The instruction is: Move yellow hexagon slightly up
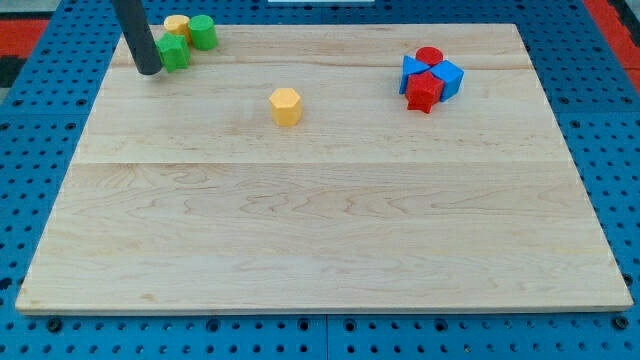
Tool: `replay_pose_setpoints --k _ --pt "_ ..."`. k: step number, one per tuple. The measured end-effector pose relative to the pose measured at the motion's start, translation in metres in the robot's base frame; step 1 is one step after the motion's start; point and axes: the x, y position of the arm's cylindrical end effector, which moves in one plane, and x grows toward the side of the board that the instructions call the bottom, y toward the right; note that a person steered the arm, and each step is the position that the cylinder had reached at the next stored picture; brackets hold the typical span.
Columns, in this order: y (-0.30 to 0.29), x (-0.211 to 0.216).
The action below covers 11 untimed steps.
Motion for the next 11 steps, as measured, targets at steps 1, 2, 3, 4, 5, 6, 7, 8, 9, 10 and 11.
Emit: replay_pose_setpoints --k 1,2,3,4,5,6,7,8,9,10,11 --pt "0.02 0.0" --pt "0.029 -0.002" --pt "0.029 -0.012" --pt "0.029 -0.018" --pt "0.048 0.002" --pt "0.084 0.047" --pt "0.13 0.088" --pt "0.176 0.107" --pt "0.188 0.104" --pt "0.174 0.094" --pt "0.155 0.081"
